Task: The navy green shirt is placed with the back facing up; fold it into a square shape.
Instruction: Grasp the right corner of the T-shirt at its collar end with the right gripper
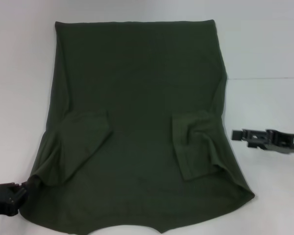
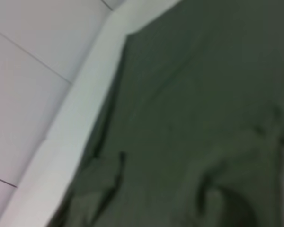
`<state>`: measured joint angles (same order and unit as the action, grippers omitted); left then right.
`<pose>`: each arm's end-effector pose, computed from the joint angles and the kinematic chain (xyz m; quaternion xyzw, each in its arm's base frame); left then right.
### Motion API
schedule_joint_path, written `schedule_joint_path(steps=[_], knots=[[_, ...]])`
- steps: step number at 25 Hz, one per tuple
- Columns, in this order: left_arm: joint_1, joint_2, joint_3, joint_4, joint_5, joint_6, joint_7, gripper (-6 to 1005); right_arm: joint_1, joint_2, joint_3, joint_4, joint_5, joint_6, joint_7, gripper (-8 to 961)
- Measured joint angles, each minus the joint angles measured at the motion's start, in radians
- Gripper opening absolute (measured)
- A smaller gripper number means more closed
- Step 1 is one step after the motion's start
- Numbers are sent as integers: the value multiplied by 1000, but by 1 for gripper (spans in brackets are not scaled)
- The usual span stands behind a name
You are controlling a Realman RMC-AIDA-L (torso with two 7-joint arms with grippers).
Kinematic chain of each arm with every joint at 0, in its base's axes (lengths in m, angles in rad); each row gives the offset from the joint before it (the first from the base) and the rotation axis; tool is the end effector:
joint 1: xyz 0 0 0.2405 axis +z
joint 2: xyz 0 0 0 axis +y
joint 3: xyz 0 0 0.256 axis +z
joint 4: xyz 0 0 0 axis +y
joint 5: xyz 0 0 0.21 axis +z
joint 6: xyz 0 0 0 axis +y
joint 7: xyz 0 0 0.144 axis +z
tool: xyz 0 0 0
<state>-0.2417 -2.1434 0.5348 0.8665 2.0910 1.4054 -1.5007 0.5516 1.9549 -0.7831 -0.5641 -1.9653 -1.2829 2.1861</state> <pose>-0.3617 0.2679 0.0336 -0.8579 -0.3831 -0.1761 0.2935 0.3031 0.3665 0.0298 -0.7629 0.5846 0.2262 0.1582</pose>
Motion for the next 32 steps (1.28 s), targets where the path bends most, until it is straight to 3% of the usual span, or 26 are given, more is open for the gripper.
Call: schedule_joint_path(steps=[6,10,32], knots=[[-12,-13,-9,10,-2,-8,-1,27,-48,-31,6,-5,-58,-38,52,900],[-18,-15,-9,15,-2,-13,-1,26,-67,-40,6,-2,-65,-86,64,898],[-29,-10,-9,19,-2,-28,-1,26,-40,-26,-2,6,-163,-144,125,891]])
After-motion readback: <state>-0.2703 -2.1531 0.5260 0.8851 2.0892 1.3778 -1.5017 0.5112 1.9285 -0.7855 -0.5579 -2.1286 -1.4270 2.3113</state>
